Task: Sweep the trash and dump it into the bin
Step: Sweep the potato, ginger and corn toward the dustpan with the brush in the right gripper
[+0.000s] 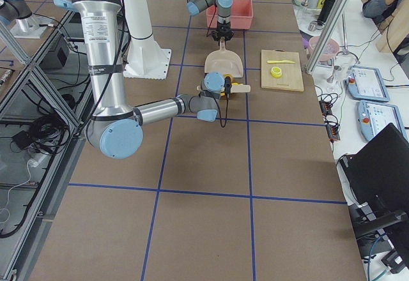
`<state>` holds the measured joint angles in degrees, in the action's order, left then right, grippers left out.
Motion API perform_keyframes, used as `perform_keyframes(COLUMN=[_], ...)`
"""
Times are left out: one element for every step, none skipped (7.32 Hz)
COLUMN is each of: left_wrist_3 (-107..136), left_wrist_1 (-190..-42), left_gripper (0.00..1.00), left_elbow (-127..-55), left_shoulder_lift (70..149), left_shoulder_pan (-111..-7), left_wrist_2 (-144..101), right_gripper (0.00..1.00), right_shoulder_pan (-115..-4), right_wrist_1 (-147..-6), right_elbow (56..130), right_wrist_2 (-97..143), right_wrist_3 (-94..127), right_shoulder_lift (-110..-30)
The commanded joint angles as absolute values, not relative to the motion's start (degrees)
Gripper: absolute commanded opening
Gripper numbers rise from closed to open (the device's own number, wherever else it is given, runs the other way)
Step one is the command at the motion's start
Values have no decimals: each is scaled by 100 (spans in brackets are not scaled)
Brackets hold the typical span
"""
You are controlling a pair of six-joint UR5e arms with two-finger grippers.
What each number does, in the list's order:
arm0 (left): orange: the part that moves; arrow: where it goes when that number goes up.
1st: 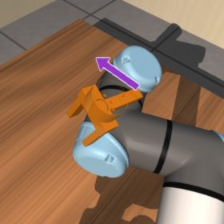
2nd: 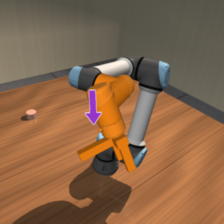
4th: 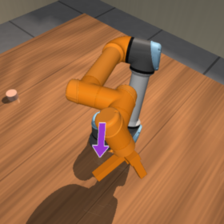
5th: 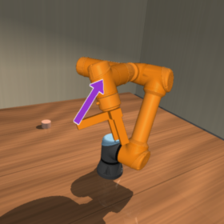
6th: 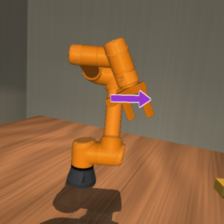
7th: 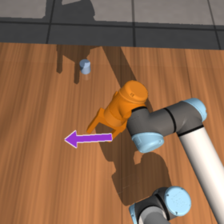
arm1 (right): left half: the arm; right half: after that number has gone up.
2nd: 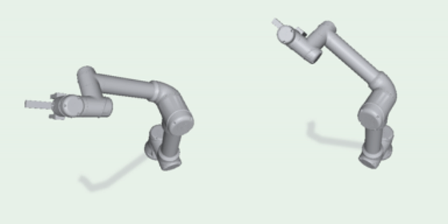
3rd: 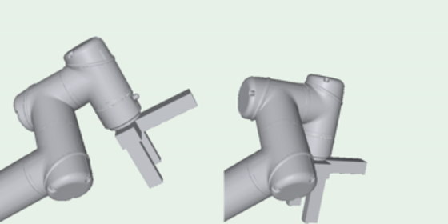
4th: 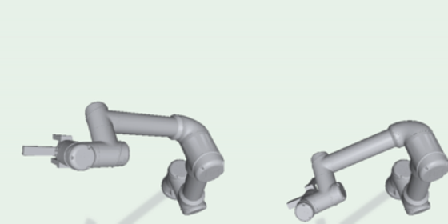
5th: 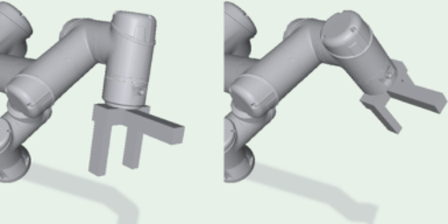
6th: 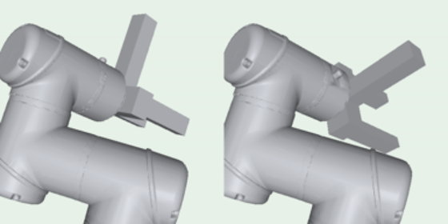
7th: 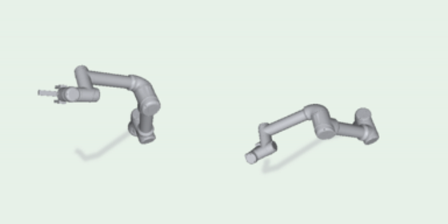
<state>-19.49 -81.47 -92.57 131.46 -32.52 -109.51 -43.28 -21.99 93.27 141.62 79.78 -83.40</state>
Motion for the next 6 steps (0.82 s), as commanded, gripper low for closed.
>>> perform_keyframes(left_wrist_3=[-1942, -1934, -1925, -1925, -1925, -1925], left_wrist_1=[-8165, -8165, -8174, -8183, -8174, -8174], left_gripper=[0, 0, 0, 0, 0, 0], left_elbow=[-9211, -9202, -9167, -9132, -9106, -9079], left_shoulder_lift=[13157, 13157, 13166, 13192, 13201, 13219], left_shoulder_pan=[-3252, -3252, -3252, -3252, -3252, -3252], left_wrist_2=[-10951, -10951, -10960, -10951, -10951, -10960], right_gripper=[0, 0, 0, 0, 0, 0], right_shoulder_pan=[-4227, -4236, -4228, -4219, -4158, -4044], right_wrist_1=[-2180, -2127, -1953, -1708, -1488, -1285], right_elbow=[9613, 9659, 9642, 9650, 9668, 9659], right_wrist_2=[14299, 14343, 14335, 14344, 14361, 14379], right_wrist_3=[8060, 7990, 7998, 8015, 8059, 8068], right_shoulder_lift=[-8611, -8796, -8963, -9200, -9376, -9491])
